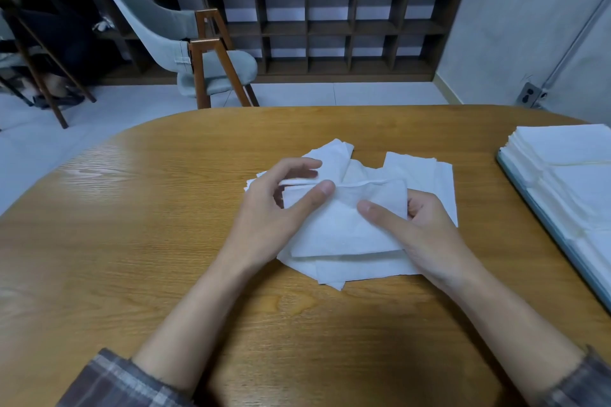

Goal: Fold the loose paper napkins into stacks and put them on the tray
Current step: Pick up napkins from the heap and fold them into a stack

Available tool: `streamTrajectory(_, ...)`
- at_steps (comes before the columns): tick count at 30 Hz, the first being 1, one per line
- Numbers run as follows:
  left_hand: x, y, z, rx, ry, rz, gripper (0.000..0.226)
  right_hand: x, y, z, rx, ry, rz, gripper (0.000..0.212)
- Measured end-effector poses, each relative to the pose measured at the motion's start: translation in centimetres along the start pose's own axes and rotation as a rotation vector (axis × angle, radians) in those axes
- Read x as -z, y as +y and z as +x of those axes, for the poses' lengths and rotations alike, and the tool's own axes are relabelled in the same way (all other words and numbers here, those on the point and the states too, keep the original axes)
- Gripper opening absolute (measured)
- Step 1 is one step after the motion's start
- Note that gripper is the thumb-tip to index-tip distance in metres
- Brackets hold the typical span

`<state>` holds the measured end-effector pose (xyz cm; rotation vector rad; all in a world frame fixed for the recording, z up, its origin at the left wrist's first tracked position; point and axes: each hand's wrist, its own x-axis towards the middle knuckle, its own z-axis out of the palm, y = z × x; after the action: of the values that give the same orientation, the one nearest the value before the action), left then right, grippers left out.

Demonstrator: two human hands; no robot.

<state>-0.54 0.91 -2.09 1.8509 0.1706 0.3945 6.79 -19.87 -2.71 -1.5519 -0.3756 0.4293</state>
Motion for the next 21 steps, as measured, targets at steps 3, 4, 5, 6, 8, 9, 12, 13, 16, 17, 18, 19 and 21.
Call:
streamTrajectory(3,0.1,0.4,0.0,0.077,-0.074,-0.107,0.03,0.0,0.0,0.0,0.002,0.004,0.004,0.016)
streamTrajectory(4,0.1,0.4,0.0,0.073,-0.067,-0.114,0.03,0.0,0.0,0.0,0.027,0.005,0.001,0.019)
streamTrajectory(5,0.1,0.3,0.0,0.062,-0.049,-0.114,0.031,0.0,0.0,0.1,0.055,-0.005,0.01,0.027)
streamTrajectory(6,0.1,0.2,0.0,0.046,-0.027,-0.109,0.031,0.1,0.1,0.2,0.08,-0.028,0.027,0.039)
streamTrajectory(8,0.0,0.1,0.1,0.01,0.013,-0.085,0.032,0.3,0.1,0.2,0.134,-0.075,-0.006,0.049)
streamTrajectory(9,-0.2,-0.1,0.1,-0.011,0.031,-0.07,0.033,0.3,0.2,0.3,0.182,-0.082,-0.087,0.044)
streamTrajectory(12,-0.5,-0.8,0.1,-0.08,0.081,0.057,0.042,0.6,0.8,0.8,0.269,-0.018,-0.28,0.02)
streamTrajectory(13,-0.5,-1.2,0.1,-0.115,0.073,0.154,0.05,0.8,0.9,1.0,0.263,0.041,-0.284,0.021)
streamTrajectory(16,-0.4,-2.0,0.1,-0.165,-0.075,0.387,0.08,1.9,1.1,1.6,0.263,0.262,-0.284,0.023)
streamTrajectory(17,-0.4,-2.1,0.0,-0.145,-0.131,0.432,0.087,2.4,1.2,1.8,0.262,0.317,-0.279,0.023)
streamTrajectory(18,-0.5,-2.1,-0.2,-0.127,-0.173,0.475,0.092,2.8,1.4,1.9,0.256,0.355,-0.272,0.025)
streamTrajectory(19,-0.6,-2.0,-0.3,-0.125,-0.203,0.521,0.092,3.0,1.5,2.0,0.248,0.382,-0.267,0.027)
streamTrajectory(21,-0.6,-2.1,-0.5,-0.168,-0.242,0.609,0.08,3.1,1.6,2.0,0.234,0.395,-0.256,0.03)
